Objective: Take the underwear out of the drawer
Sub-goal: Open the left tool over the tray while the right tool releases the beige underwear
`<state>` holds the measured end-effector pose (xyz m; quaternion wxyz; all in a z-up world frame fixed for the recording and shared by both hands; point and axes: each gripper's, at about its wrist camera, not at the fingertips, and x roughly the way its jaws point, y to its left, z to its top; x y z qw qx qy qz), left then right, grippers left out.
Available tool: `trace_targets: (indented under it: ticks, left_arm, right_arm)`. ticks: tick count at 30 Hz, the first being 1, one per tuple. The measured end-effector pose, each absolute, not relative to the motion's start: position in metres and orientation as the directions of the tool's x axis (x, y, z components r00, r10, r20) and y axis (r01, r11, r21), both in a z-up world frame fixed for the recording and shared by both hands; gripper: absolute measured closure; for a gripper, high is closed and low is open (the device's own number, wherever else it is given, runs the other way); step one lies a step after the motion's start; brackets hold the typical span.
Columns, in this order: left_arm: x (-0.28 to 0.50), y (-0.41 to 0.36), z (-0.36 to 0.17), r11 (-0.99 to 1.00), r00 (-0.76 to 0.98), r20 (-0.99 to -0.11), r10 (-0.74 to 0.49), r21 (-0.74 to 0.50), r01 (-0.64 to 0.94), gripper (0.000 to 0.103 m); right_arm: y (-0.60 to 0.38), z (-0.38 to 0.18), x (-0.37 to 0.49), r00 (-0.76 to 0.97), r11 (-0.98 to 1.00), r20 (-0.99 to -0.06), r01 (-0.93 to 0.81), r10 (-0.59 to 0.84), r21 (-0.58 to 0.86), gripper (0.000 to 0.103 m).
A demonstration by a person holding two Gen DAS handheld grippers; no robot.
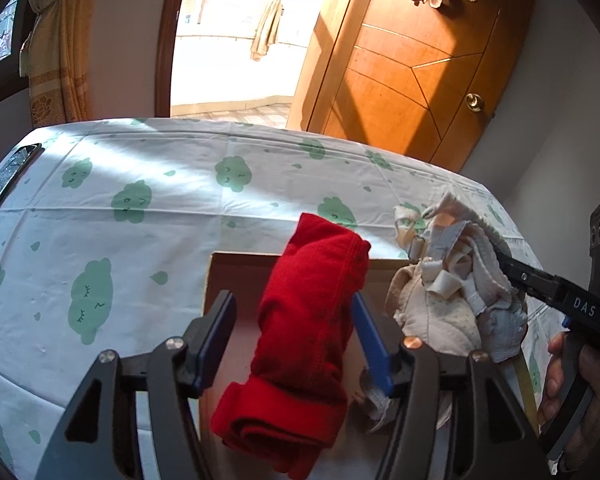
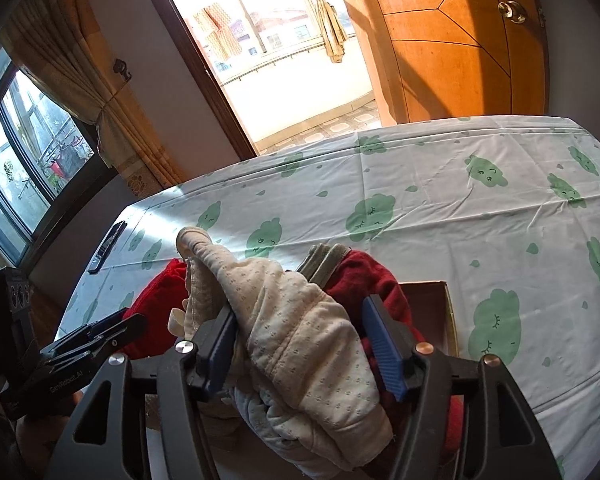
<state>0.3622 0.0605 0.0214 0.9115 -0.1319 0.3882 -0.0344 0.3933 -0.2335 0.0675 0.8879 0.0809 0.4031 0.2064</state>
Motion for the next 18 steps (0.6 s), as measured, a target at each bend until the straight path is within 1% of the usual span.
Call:
trace_targets:
  ticks: [6,10,13,15,18]
  left_arm:
    - [0.355,0.067,0.022,0.956,0.704,-0.689,-0.168,-0.288,-0.053,0.039]
    - [0.347,0.068,0.023,0.954,0.709,-0.685,-0.169,-0.294,-0.057,0.039]
    - [0.338,0.070,0.026,0.954,0.722,-0.672,-0.164,-0.295,-0.058,0.038]
    - [0.330,0.071,0.028,0.954,0.731,-0.661,-0.166,-0.296,-0.051,0.035]
    - [0.320,0.072,0.029,0.953,0.740,-0.650,-0.170,-0.299,-0.045,0.034]
  right_arm:
    - [-0.234,0.079,0.380,0.616,0.904,-0.663,-0.311,0.426,0.292,0.038]
    - [-0.233,0.083,0.376,0.634,0.913,-0.657,-0.309,0.408,0.268,0.033]
    - [-0.237,0.087,0.375,0.638,0.910,-0.649,-0.299,0.415,0.288,0.033]
    - [-0.240,0.092,0.369,0.647,0.908,-0.637,-0.306,0.419,0.287,0.033]
    - [-0.242,0.096,0.358,0.646,0.900,-0.627,-0.321,0.435,0.294,0.033]
